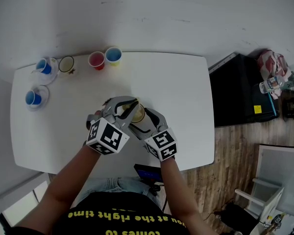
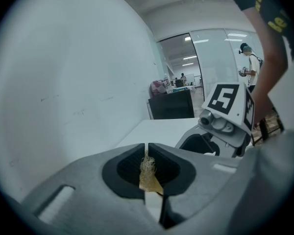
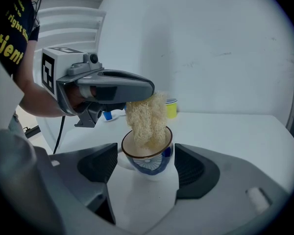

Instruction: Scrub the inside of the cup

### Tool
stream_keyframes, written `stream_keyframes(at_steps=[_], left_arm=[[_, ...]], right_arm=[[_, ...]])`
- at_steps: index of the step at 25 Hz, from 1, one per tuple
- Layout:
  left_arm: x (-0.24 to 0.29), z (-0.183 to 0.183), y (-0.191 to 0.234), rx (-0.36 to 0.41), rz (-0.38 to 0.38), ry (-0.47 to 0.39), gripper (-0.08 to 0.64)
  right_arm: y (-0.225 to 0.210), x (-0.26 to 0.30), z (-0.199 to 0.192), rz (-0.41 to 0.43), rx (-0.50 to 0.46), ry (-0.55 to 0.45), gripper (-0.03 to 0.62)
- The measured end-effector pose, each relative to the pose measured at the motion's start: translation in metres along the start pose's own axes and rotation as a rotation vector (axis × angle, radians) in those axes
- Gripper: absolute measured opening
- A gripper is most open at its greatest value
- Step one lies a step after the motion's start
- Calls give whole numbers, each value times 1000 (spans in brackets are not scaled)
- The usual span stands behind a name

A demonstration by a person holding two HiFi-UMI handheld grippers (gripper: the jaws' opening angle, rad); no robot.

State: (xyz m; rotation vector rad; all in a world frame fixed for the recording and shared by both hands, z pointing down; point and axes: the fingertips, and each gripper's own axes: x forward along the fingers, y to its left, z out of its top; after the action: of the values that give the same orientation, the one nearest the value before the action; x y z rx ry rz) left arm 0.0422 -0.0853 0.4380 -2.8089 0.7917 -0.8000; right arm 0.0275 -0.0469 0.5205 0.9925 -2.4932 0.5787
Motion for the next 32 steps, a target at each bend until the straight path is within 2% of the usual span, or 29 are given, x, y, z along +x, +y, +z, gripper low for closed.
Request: stream_keyframes(at_steps=[9, 20, 27, 32], left_arm=[[-18, -8, 5, 47, 4, 27, 25], [-30, 5, -16, 28, -28, -14, 25], [-21, 19, -26, 2, -58, -55, 25], [-13, 24, -25, 7, -48, -62, 26]], right_arm=[[0, 1, 1, 9, 1, 0, 371], [1, 1, 1, 6, 2, -2, 371], [1, 2, 1, 1, 5, -3, 371], [1, 3, 1, -2, 6, -3, 371]])
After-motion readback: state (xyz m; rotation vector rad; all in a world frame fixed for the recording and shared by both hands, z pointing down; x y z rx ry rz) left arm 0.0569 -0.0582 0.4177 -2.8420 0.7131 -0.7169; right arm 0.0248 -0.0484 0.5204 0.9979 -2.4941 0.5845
